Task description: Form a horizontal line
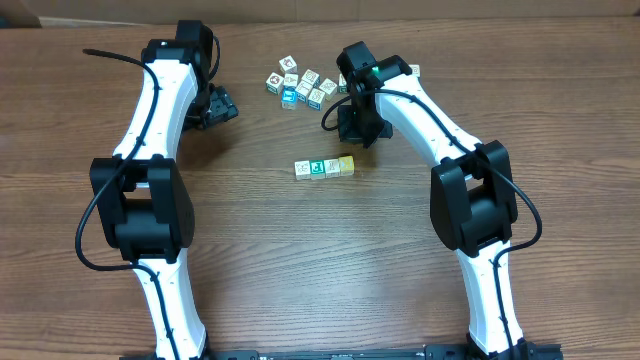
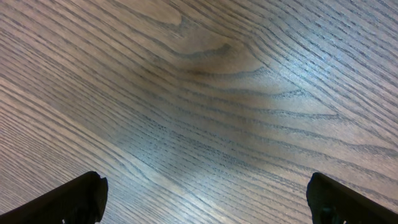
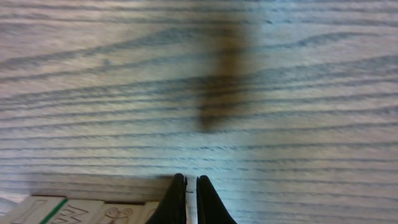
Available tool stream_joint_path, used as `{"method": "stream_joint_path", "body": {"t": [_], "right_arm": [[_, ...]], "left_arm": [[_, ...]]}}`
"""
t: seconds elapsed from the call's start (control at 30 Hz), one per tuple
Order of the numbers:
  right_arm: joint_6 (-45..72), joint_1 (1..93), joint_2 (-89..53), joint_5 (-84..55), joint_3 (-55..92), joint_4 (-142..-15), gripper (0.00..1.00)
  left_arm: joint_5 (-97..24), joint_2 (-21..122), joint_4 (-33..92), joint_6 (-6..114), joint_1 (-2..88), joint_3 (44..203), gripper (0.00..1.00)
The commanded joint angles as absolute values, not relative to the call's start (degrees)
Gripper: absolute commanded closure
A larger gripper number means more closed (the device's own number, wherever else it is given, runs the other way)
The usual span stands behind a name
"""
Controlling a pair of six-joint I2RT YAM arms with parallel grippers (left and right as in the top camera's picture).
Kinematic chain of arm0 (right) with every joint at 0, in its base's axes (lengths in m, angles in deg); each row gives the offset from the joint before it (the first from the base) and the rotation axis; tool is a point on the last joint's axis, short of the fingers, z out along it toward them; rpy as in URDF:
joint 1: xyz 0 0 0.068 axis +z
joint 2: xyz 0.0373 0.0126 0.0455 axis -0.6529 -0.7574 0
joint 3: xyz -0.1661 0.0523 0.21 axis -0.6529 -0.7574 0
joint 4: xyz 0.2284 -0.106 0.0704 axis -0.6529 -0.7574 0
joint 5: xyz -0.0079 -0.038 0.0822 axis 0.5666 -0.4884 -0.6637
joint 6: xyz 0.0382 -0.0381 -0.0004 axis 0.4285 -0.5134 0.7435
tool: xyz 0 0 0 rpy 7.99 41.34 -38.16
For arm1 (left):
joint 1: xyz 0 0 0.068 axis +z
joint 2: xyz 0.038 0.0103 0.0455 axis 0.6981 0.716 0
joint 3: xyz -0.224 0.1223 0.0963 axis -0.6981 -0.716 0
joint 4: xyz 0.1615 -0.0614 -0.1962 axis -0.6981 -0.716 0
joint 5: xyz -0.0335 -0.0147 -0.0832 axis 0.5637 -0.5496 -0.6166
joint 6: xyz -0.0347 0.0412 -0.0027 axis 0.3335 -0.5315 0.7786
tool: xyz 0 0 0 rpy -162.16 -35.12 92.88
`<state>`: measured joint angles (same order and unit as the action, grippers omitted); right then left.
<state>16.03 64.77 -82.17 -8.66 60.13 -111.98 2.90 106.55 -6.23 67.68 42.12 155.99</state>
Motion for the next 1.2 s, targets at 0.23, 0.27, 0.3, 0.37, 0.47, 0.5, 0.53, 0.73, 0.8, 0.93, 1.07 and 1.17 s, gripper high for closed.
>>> {"method": "stream_joint_path", "body": {"t": [0.23,0.27,0.3,0.37,0.47,0.5,0.53,0.73,0.8,0.93,1.07,1.17], "right_arm": [[16.23,65.97,-79.96,-11.76,60.3,-112.2,0.96],[16.23,66.13,-79.96,-11.76,60.3,-112.24,0.96],[16.23,66.21,-79.96,-11.76,60.3,-112.26,0.96],[16.23,66.45,-79.96,-11.72,60.3,-112.44,0.96],[16.25,66.65,-79.96,-11.74,60.3,-112.86,0.96],[16.25,66.65,-79.96,-11.74,60.3,-113.1,0.96],[16.25,66.65,-79.96,-11.74,60.3,-113.38,0.96],[16.25,66.65,-79.96,-11.74,60.3,-114.39,0.96],[16.25,66.65,-79.96,-11.74,60.3,-114.39,0.96],[16.25,66.65,-79.96,-11.76,60.3,-114.65,0.96],[16.25,66.65,-79.96,-11.76,60.3,-115.32,0.96],[16.23,66.65,-79.96,-11.76,60.3,-115.59,0.96]], "left_arm": [[3.49,105.35,-6.34,67.44,41.99,157.17,0.0],[3.49,105.35,-6.34,67.42,41.99,157.17,0.0],[3.49,105.35,-6.34,67.44,41.99,157.17,0.0],[3.49,105.35,-6.34,67.44,42.01,157.17,0.0],[3.49,105.35,-6.34,67.42,42.05,157.17,0.0],[3.49,105.35,-6.34,67.44,42.03,157.17,0.0],[3.49,105.35,-6.34,67.44,42.01,157.17,0.0],[3.49,105.35,-6.34,67.44,42.01,157.17,0.0],[3.49,105.35,-6.34,67.44,42.01,157.17,0.0],[3.49,105.35,-6.37,67.44,42.05,157.17,0.0],[3.49,105.35,-6.34,67.44,42.01,157.17,0.0],[3.49,105.35,-6.34,67.44,41.99,157.17,0.0]]}}
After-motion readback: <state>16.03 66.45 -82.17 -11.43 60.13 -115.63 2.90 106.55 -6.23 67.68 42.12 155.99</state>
